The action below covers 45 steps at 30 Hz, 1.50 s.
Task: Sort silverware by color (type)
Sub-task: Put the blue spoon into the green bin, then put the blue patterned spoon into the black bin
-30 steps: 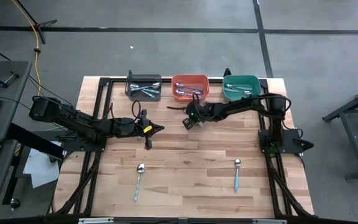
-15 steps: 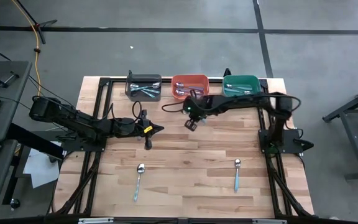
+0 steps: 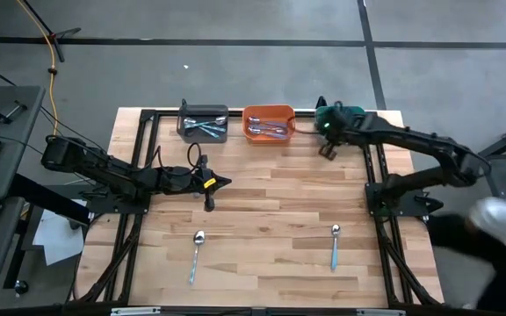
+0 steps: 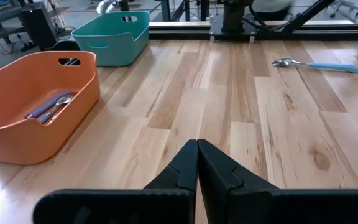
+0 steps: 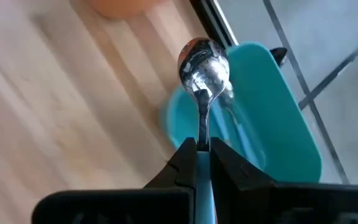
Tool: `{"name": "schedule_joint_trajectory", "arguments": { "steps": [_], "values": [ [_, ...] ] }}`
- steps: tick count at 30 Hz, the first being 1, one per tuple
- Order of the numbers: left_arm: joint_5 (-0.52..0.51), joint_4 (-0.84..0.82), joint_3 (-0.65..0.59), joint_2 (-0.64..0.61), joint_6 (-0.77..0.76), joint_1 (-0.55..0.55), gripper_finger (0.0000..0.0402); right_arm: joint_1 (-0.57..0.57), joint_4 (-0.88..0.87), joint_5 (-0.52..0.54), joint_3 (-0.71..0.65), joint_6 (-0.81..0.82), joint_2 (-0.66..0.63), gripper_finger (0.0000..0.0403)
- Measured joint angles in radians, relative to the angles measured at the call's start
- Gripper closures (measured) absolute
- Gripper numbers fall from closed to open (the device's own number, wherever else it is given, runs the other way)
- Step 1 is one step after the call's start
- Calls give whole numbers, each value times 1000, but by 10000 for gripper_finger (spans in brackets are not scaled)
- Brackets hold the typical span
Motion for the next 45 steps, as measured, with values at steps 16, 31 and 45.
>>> {"name": "schedule_joint_trajectory", "arguments": {
  "steps": [16,31,45],
  "values": [
    [0,0,0,0,-1,0,399,-402,426,-177,-206,-486,99,402],
    [2,0,0,0,-2,0,399,-416,494,-150,-207,-516,265,362],
    [8,-7,0,0,-24,0,398,-399,502,-121,-207,-380,44,313]
  ]
}}
